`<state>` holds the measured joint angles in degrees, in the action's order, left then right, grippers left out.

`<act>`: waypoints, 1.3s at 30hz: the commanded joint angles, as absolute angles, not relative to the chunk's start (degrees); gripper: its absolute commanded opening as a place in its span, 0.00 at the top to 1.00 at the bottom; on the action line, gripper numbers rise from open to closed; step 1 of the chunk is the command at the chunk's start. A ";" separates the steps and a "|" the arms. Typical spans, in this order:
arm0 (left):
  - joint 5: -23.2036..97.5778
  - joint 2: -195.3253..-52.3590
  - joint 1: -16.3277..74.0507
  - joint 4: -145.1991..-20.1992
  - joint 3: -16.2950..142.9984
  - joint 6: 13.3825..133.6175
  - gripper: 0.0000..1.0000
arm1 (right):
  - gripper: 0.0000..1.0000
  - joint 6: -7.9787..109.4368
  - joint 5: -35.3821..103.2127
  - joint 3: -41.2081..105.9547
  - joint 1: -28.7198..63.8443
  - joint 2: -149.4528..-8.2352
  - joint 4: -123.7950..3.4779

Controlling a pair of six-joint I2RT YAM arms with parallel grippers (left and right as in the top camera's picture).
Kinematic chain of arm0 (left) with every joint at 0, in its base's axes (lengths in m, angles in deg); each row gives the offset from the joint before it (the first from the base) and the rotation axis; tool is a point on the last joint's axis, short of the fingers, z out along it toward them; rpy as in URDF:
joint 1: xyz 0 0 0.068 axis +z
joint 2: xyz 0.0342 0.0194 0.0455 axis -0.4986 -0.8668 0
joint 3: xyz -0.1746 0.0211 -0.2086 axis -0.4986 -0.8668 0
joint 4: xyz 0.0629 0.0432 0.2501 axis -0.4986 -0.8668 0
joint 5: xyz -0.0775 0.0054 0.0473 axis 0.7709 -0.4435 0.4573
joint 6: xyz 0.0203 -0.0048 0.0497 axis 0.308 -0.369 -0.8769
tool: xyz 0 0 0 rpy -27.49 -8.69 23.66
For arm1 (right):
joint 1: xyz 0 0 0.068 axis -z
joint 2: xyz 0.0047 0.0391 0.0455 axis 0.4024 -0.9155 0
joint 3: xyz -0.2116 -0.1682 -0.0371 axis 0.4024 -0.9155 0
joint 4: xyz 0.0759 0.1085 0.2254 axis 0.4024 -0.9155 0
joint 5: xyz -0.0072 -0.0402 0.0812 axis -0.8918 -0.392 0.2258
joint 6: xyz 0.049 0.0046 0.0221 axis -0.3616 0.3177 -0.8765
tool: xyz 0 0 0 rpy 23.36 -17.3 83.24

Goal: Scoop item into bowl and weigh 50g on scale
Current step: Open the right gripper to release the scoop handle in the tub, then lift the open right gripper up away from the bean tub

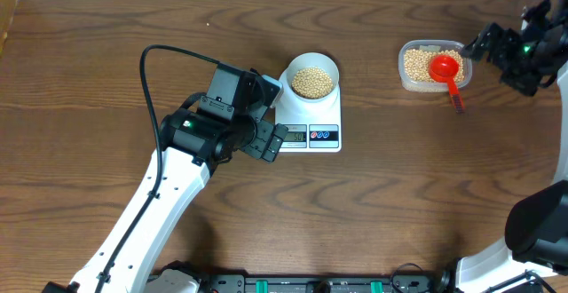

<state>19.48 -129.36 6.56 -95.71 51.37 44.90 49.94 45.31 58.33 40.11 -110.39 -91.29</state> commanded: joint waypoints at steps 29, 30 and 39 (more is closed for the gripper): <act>18.98 -129.67 6.75 -95.82 51.18 44.79 0.08 | 0.01 57.05 44.85 66.18 40.11 -109.54 -85.92; 18.98 -129.67 6.75 -95.85 51.18 44.79 0.08 | 0.01 57.05 44.85 66.18 40.06 -109.54 -85.79; 18.98 -129.67 6.75 -95.82 51.18 44.79 0.08 | 0.01 58.14 44.83 66.18 38.88 -109.54 -83.58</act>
